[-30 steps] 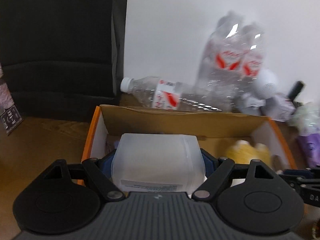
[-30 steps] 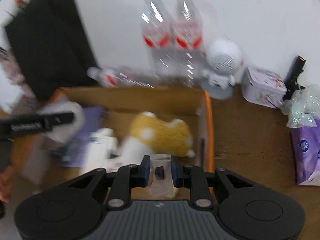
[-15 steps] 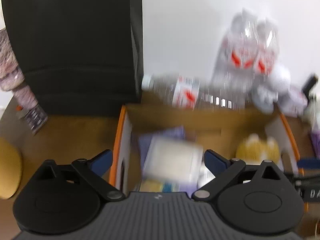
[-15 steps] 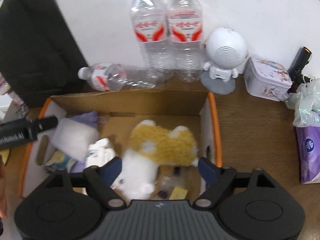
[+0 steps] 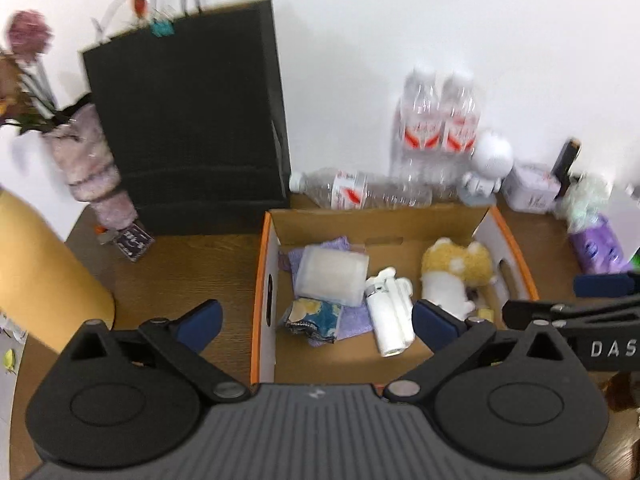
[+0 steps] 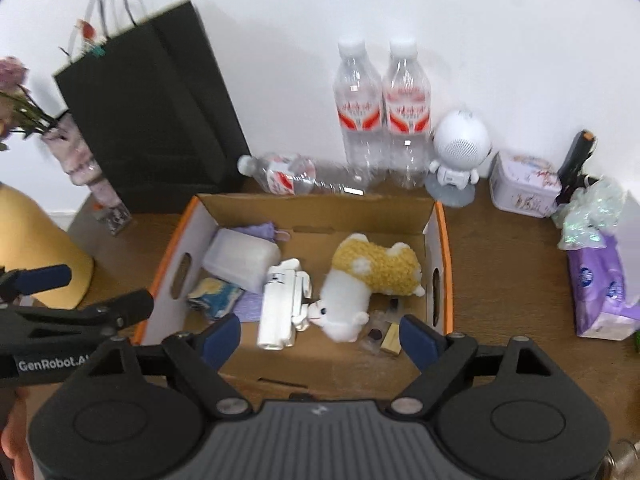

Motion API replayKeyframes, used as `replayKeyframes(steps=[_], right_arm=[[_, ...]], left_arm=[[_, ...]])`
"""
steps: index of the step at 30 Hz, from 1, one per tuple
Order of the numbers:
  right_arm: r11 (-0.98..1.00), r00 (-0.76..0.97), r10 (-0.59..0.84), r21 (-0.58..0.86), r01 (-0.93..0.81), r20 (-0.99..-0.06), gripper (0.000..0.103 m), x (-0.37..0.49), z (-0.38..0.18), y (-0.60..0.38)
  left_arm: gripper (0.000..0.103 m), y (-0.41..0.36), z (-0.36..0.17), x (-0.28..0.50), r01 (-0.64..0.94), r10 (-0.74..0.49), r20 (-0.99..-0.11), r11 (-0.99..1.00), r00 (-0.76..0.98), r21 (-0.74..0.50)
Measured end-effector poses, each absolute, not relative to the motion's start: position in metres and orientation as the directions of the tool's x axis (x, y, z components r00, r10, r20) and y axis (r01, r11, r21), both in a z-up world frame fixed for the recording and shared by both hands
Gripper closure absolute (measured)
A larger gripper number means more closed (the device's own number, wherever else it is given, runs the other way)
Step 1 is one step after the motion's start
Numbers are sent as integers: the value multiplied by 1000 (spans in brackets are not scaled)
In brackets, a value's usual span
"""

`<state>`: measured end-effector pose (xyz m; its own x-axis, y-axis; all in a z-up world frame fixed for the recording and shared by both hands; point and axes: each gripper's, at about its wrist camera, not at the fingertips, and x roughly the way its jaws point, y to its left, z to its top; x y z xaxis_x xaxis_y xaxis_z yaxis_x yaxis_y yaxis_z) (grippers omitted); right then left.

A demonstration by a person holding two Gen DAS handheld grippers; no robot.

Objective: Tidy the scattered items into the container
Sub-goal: 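Move both tools back over the white lids on the table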

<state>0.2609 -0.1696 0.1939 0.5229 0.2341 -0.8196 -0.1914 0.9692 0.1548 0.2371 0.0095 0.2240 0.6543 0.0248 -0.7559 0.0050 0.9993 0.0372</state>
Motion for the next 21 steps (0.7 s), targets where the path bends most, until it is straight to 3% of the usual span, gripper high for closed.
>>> replayKeyframes(steps=[10,14,16,21], right_arm=[[970,703,234,119,-210,-671,16,150,227,-189],[965,769,263,137,-226,-583,13,93,207,-205],[956,786,293,153,-250,-544,6,65,189,-213],[968,851,250,101,-229,-462,0,2,127,-224]], left_arm=[[0,-5,246,115,21,3,-568,999,823,36],[0,-12,224,58,19,15,-439,997,898,73],[0,-17,205,31,-2,45,-382,994,923,113],[0,-13,134,-19,-20,51,-392,996,918,81]])
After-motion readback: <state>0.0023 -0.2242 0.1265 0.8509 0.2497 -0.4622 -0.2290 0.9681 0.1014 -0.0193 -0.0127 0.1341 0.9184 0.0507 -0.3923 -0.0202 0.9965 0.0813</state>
